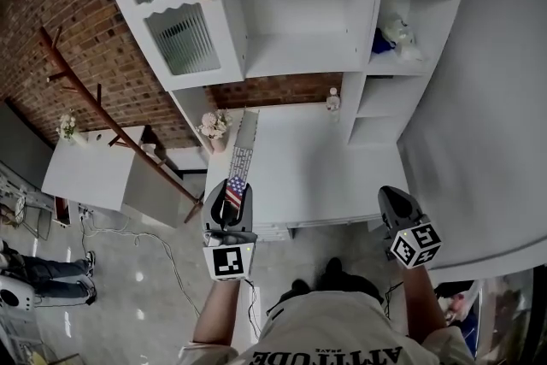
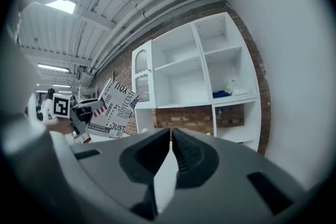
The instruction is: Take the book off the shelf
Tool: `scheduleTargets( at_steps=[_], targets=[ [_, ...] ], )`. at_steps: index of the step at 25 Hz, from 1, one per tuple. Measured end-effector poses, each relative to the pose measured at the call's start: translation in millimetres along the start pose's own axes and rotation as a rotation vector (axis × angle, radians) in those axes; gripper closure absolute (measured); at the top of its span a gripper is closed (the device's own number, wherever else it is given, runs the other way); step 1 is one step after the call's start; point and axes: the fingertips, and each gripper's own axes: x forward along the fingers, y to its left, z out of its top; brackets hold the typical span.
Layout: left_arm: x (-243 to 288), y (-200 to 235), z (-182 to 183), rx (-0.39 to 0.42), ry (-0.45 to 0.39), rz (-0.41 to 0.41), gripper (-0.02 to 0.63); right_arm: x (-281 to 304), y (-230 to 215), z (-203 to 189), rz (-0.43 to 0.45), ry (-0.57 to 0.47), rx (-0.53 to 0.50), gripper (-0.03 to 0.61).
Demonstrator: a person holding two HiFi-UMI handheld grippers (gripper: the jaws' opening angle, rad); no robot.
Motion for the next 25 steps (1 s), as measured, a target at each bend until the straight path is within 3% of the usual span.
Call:
scheduleTargets(
  at_steps=[9, 25],
  targets=[
    [-6, -14, -2, -0.021, -0.002, 0.054, 0.433, -1, -26, 23, 0.020, -0.038, -0.080, 0.545],
    [-24, -52, 9, -0.132, -0.012, 0.168, 0.433, -17, -91, 40, 0.032, -0.088, -0.081, 0.546]
  ],
)
